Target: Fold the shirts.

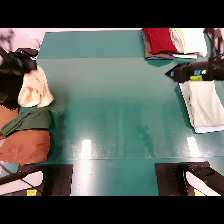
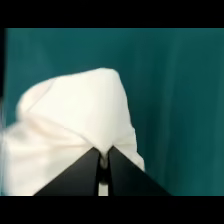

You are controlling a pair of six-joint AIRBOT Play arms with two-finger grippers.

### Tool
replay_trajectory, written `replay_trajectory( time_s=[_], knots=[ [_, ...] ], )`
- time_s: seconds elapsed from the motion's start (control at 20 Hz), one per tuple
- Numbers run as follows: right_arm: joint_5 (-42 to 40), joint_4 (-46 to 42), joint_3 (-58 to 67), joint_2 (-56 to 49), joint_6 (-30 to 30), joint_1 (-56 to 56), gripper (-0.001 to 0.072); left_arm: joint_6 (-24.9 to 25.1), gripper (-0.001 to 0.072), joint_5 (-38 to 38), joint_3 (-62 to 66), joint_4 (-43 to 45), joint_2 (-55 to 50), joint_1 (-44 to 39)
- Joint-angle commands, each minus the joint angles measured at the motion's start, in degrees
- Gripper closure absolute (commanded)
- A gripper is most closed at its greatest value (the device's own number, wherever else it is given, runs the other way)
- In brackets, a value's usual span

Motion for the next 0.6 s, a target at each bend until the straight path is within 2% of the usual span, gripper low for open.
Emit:
replay_trajectory(
  time_s=[0.0,0.25,0.4,0.55],
  knots=[
    [-1.4,0.0,8.7,0.0,0.0,0.0,0.0696,4.5,0.0687,-0.3,11.0,-0.3,10.9,-5.6],
    [-2.1,-0.2,19.2,0.0,0.0,0.0,0.0696,8.9,0.0687,-3.5,18.7,-0.5,15.4,-24.5],
    [-2.2,-0.7,23.8,0.0,0.0,-0.1,0.0696,10.4,0.0687,-4.2,18.5,-0.6,10.9,-37.4],
    [-1.2,-0.6,26.7,0.0,0.0,-2.6,0.0696,13.0,0.0684,-3.7,18.5,-3.1,2.0,-48.0]
  ],
)
